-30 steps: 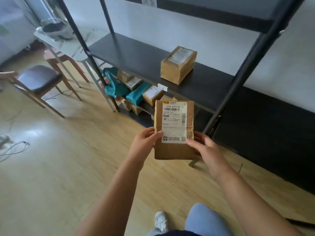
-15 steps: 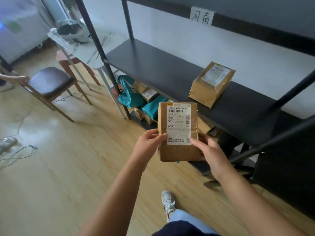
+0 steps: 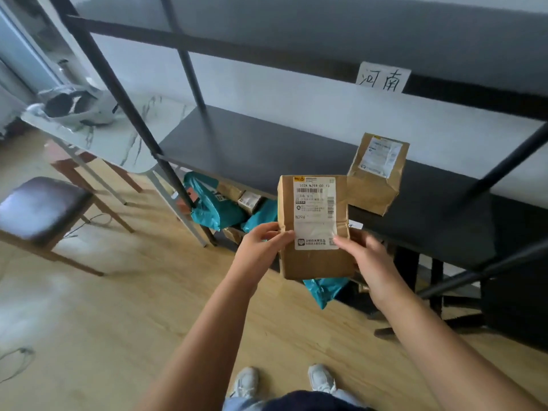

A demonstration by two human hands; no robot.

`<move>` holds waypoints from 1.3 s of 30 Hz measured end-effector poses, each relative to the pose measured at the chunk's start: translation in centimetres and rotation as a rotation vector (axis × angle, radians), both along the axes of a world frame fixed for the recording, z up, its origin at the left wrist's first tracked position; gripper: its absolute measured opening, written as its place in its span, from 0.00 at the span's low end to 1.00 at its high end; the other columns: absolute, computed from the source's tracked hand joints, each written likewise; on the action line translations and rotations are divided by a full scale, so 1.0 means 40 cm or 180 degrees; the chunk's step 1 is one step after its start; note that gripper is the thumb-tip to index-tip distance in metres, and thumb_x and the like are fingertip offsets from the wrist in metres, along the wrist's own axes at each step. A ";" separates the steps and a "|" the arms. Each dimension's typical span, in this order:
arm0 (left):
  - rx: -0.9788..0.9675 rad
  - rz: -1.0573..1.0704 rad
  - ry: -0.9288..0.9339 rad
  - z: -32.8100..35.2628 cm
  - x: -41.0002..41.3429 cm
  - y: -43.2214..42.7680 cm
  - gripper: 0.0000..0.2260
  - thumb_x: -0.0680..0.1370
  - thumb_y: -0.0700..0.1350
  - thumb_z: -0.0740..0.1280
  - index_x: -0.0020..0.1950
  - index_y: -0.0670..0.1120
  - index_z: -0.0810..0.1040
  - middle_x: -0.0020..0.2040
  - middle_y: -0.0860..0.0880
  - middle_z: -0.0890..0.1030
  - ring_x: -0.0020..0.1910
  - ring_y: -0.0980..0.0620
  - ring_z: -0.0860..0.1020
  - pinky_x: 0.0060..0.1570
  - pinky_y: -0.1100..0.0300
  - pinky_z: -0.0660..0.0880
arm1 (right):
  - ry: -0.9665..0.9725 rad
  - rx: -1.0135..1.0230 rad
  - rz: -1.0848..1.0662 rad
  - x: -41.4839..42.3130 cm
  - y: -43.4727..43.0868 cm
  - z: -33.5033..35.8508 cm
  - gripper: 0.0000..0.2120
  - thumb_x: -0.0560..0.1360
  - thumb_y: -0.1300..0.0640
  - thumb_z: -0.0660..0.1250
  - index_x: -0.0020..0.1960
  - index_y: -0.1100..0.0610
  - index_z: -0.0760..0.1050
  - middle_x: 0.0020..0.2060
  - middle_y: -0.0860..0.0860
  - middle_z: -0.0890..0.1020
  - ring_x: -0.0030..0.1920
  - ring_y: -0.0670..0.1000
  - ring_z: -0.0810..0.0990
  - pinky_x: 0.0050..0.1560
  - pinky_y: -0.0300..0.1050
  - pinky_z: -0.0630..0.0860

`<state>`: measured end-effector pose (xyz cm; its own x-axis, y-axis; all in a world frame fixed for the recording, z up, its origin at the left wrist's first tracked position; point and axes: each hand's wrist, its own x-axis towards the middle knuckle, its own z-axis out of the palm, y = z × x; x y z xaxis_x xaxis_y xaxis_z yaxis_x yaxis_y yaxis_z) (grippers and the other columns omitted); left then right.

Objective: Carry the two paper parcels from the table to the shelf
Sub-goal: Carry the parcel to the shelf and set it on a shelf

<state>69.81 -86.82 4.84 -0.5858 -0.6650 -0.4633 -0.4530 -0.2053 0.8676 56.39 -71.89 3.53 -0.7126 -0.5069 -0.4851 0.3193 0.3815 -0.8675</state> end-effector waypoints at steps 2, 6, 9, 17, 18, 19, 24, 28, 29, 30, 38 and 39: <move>0.0029 -0.0164 0.0014 0.010 0.013 -0.041 0.21 0.75 0.54 0.72 0.67 0.49 0.78 0.55 0.51 0.85 0.55 0.53 0.82 0.59 0.51 0.78 | 0.0037 -0.0116 -0.0230 0.039 -0.021 0.017 0.15 0.75 0.50 0.73 0.60 0.49 0.79 0.51 0.47 0.86 0.50 0.47 0.83 0.41 0.41 0.75; 0.0034 -0.0444 0.0137 0.044 0.043 -0.126 0.19 0.75 0.51 0.73 0.65 0.49 0.79 0.55 0.50 0.85 0.54 0.53 0.82 0.54 0.57 0.79 | 0.0148 -0.0302 -0.0510 0.127 -0.057 0.045 0.18 0.74 0.49 0.73 0.63 0.49 0.79 0.54 0.47 0.86 0.53 0.46 0.84 0.45 0.38 0.78; 0.0087 -0.0576 0.0272 0.074 0.065 -0.161 0.19 0.74 0.50 0.74 0.64 0.48 0.80 0.54 0.49 0.86 0.52 0.53 0.83 0.51 0.58 0.80 | 0.0314 -0.0442 -0.0723 0.187 -0.069 0.070 0.20 0.74 0.48 0.74 0.65 0.50 0.79 0.56 0.46 0.85 0.57 0.46 0.83 0.56 0.43 0.79; -0.0076 -0.0736 0.0881 0.211 0.056 -0.172 0.16 0.75 0.49 0.73 0.62 0.50 0.80 0.52 0.50 0.86 0.51 0.54 0.84 0.47 0.61 0.79 | 0.0929 -0.0696 -0.1143 0.230 -0.063 0.222 0.18 0.72 0.47 0.75 0.60 0.45 0.80 0.51 0.41 0.87 0.53 0.42 0.84 0.53 0.41 0.78; -0.0103 -0.0714 0.0999 0.235 0.048 -0.169 0.16 0.75 0.49 0.74 0.62 0.49 0.79 0.52 0.50 0.85 0.51 0.53 0.83 0.46 0.61 0.79 | 0.1026 -0.0737 -0.1156 0.224 -0.062 0.247 0.16 0.72 0.47 0.75 0.59 0.44 0.80 0.50 0.40 0.87 0.52 0.41 0.84 0.53 0.40 0.78; -0.0151 -0.0691 0.1120 0.255 0.041 -0.168 0.16 0.75 0.48 0.74 0.61 0.48 0.79 0.52 0.50 0.85 0.50 0.53 0.83 0.43 0.63 0.78 | 0.1120 -0.0786 -0.1149 0.218 -0.063 0.272 0.14 0.72 0.48 0.75 0.57 0.43 0.80 0.49 0.39 0.87 0.51 0.39 0.84 0.53 0.39 0.78; -0.0464 -0.0701 0.1490 0.352 0.010 -0.160 0.12 0.75 0.51 0.73 0.52 0.45 0.79 0.47 0.50 0.85 0.46 0.54 0.82 0.41 0.64 0.75 | 0.1541 -0.1019 -0.1330 0.197 -0.067 0.375 0.15 0.72 0.48 0.74 0.57 0.43 0.78 0.49 0.38 0.86 0.49 0.34 0.83 0.44 0.33 0.77; -0.0611 -0.0712 0.1761 0.429 -0.030 -0.159 0.11 0.75 0.51 0.72 0.52 0.46 0.79 0.46 0.52 0.84 0.42 0.61 0.82 0.38 0.69 0.75 | 0.1826 -0.1069 -0.1501 0.158 -0.081 0.452 0.16 0.72 0.46 0.74 0.57 0.47 0.76 0.51 0.41 0.84 0.49 0.37 0.83 0.45 0.35 0.75; -0.0667 -0.0727 0.1842 0.448 -0.044 -0.161 0.11 0.76 0.51 0.72 0.53 0.45 0.79 0.45 0.52 0.84 0.40 0.63 0.82 0.36 0.71 0.75 | 0.1884 -0.1090 -0.1527 0.143 -0.087 0.473 0.15 0.72 0.46 0.74 0.57 0.47 0.76 0.51 0.42 0.84 0.51 0.40 0.83 0.46 0.36 0.75; -0.0710 -0.0728 0.1926 0.467 -0.057 -0.161 0.12 0.76 0.51 0.71 0.53 0.44 0.79 0.45 0.53 0.84 0.39 0.65 0.82 0.35 0.72 0.76 | 0.1935 -0.1115 -0.1556 0.128 -0.091 0.492 0.14 0.72 0.45 0.73 0.56 0.48 0.77 0.51 0.43 0.84 0.52 0.41 0.82 0.47 0.36 0.75; -0.1010 -0.0874 0.2155 0.595 -0.188 -0.156 0.20 0.76 0.53 0.71 0.67 0.48 0.76 0.59 0.50 0.82 0.53 0.56 0.81 0.35 0.75 0.76 | 0.2176 -0.1097 -0.1608 -0.029 -0.121 0.615 0.15 0.77 0.42 0.67 0.59 0.48 0.74 0.48 0.39 0.79 0.46 0.39 0.77 0.40 0.31 0.67; -0.1005 -0.0913 0.2163 0.607 -0.207 -0.159 0.21 0.76 0.53 0.71 0.67 0.48 0.76 0.59 0.50 0.82 0.52 0.56 0.81 0.34 0.75 0.76 | 0.2198 -0.1067 -0.1574 -0.050 -0.124 0.627 0.15 0.78 0.41 0.66 0.59 0.48 0.74 0.47 0.38 0.78 0.46 0.38 0.76 0.40 0.31 0.67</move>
